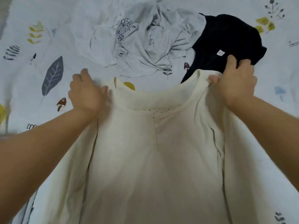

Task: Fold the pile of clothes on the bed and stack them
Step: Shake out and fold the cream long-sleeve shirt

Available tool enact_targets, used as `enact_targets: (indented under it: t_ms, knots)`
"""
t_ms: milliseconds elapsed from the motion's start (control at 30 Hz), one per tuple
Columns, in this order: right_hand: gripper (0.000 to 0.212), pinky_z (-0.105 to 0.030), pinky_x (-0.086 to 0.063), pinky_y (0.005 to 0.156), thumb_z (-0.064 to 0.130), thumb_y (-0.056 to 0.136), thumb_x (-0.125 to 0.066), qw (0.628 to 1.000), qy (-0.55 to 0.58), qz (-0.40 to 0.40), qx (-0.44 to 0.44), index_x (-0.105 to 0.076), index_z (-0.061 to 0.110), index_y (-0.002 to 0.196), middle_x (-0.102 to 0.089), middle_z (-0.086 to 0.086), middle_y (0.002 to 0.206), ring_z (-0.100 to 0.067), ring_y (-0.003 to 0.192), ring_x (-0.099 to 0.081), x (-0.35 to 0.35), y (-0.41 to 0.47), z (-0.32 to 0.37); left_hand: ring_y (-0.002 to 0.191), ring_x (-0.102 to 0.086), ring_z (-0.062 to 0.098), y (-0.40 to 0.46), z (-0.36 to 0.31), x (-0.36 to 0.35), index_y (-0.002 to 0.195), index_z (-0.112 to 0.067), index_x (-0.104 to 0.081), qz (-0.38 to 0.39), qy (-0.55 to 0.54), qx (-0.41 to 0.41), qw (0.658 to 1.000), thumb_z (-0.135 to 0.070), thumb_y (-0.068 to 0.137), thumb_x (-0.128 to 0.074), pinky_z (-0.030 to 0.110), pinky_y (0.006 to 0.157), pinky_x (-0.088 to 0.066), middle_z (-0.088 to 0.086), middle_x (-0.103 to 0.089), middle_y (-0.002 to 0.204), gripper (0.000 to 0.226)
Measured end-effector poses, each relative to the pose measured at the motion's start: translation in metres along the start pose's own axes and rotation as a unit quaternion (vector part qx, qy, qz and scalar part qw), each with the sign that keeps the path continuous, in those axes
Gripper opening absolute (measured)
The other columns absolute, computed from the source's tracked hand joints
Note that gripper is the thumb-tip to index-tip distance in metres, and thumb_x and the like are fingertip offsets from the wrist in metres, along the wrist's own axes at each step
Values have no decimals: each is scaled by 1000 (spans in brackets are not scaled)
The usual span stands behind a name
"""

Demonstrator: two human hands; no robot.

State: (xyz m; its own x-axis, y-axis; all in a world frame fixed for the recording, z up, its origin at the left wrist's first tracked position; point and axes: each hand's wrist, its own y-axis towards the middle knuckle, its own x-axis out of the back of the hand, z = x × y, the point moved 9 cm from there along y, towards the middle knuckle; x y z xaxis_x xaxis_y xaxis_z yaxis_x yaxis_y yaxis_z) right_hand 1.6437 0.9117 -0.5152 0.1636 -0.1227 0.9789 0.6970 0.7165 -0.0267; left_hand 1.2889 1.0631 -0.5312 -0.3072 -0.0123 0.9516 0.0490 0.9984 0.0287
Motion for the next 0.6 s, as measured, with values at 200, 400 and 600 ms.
enact_targets:
  t_ms: [200, 400, 600]
  knots:
    - [70, -52, 3, 112, 50, 93, -31, 974, -68, 105, 187, -4, 21, 151, 6, -14, 157, -26, 145, 9, -64, -116, 27, 143, -11, 33, -87, -25, -53, 149, -13, -16, 102, 102, -226, 963, -39, 94, -41, 54, 111, -8, 15, -12, 156, 66]
    - [65, -44, -7, 115, 53, 94, -15, 947, -193, 198, 162, -4, 21, 149, 1, -2, 158, -22, 145, 3, -82, -119, -11, 145, -6, 22, -88, 4, -79, 150, -25, -11, 274, 80, -159, 945, -46, 97, -30, 42, 115, -6, 3, -5, 158, 60]
    - [42, -36, -30, 102, 32, 95, -39, 974, -34, 151, 168, -44, 15, 133, -37, -9, 141, -25, 129, -33, -48, -160, 55, 112, -46, 34, -76, 31, 9, 119, -3, -54, 90, -62, -28, 994, -4, 85, -49, 35, 91, -33, 20, -50, 122, 34]
